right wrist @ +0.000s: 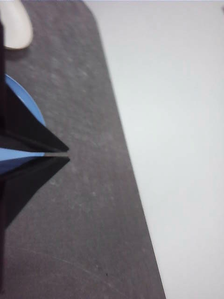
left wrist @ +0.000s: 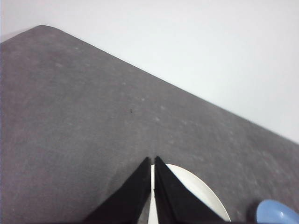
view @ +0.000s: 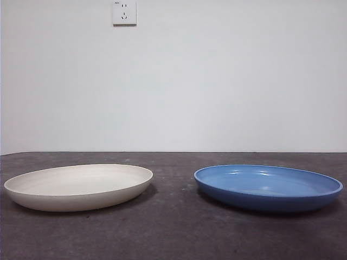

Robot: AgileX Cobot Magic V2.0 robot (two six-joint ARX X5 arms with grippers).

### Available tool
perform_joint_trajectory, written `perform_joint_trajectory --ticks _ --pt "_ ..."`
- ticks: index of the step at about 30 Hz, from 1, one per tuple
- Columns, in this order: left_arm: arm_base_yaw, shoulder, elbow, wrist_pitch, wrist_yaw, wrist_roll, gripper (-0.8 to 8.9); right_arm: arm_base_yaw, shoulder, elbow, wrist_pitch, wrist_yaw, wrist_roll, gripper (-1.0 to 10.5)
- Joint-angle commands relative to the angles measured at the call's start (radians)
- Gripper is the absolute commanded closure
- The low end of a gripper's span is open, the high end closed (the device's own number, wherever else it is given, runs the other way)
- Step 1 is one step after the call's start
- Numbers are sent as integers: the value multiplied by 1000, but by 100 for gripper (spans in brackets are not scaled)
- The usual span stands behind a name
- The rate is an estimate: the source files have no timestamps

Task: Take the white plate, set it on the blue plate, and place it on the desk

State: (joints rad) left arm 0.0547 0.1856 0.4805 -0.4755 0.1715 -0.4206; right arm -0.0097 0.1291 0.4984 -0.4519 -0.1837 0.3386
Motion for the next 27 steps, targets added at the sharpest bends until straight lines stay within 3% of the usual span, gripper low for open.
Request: perform_joint_trajectory --ticks 1,13,19,27 --pt "1 81 103 -51 55 112 803 -1 77 94 -63 -33 -98 939" --pt "-38 387 368 -300 270 285 803 5 463 413 -383 -300 -304 939" --pt "-122 490 445 -393 387 317 803 55 579 483 -507 -360 -381 939" --pt "-229 547 474 -488 407 387 803 159 630 486 -594 -393 -430 939"
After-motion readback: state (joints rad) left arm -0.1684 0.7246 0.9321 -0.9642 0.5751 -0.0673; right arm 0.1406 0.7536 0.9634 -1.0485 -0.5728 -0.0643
